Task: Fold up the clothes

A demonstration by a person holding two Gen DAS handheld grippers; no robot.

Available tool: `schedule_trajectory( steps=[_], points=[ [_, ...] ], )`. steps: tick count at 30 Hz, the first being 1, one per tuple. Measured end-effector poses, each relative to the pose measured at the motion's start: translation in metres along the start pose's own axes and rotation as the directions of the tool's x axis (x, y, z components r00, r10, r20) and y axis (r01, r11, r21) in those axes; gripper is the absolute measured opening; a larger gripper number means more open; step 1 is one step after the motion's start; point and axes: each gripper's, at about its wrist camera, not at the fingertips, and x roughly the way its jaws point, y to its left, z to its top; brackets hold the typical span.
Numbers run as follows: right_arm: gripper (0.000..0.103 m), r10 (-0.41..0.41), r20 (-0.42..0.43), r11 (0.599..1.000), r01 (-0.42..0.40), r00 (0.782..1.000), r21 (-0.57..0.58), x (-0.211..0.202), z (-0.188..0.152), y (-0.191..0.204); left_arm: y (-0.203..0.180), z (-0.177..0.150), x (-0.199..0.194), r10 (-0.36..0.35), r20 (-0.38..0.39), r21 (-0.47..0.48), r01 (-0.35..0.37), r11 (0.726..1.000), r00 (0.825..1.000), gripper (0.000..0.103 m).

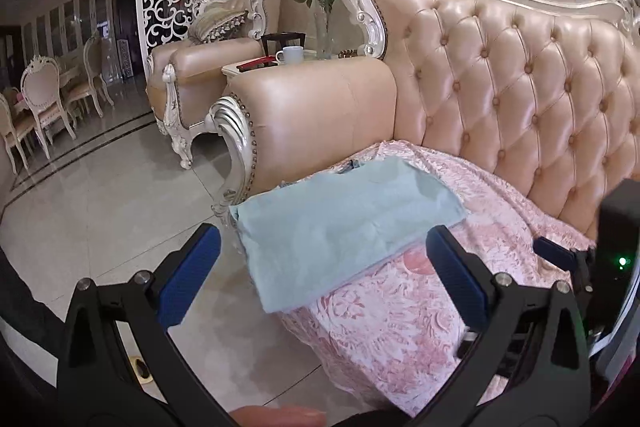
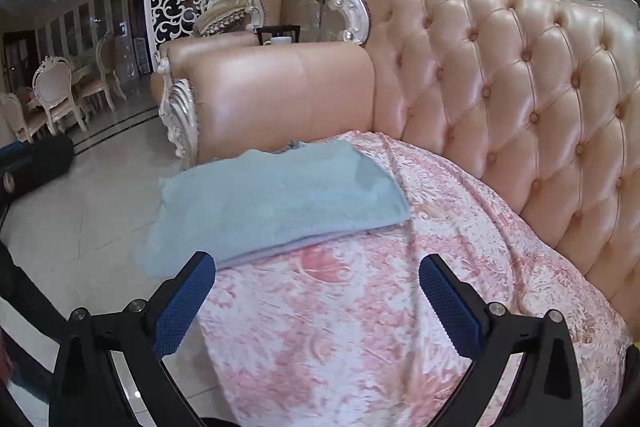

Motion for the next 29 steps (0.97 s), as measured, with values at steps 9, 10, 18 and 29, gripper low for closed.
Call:
schedule_trajectory(
  steps=[9, 10, 18, 29],
  points=[
    [0.103, -0.014, 0.024, 0.998, 0.015, 1.0, -0.054, -0.016, 0.007, 0.021, -0.004, -0.011, 0.001, 0.025, -0.039, 0.018, -0.024, 1.0, 0.999, 0.103],
    [0.103, -0.017, 0.027, 0.998, 0.019, 0.999, -0.055, -0.017, 0.007, 0.02, -0.004, -0.011, 0.001, 0.022, -0.042, 0.015, -0.022, 1.0, 0.999, 0.103],
    [0.103, -0.038, 0.047, 0.996, 0.041, 0.998, -0.074, -0.025, 0.013, 0.023, -0.003, -0.011, 0.001, 0.025, -0.047, -0.005, -0.025, 1.0, 0.999, 0.103],
    [0.103, -0.04, 0.055, 0.992, 0.047, 0.998, -0.119, -0.028, 0.012, 0.038, 0.004, -0.015, 0.0, 0.03, -0.05, -0.06, -0.033, 0.998, 0.998, 0.103]
  ],
)
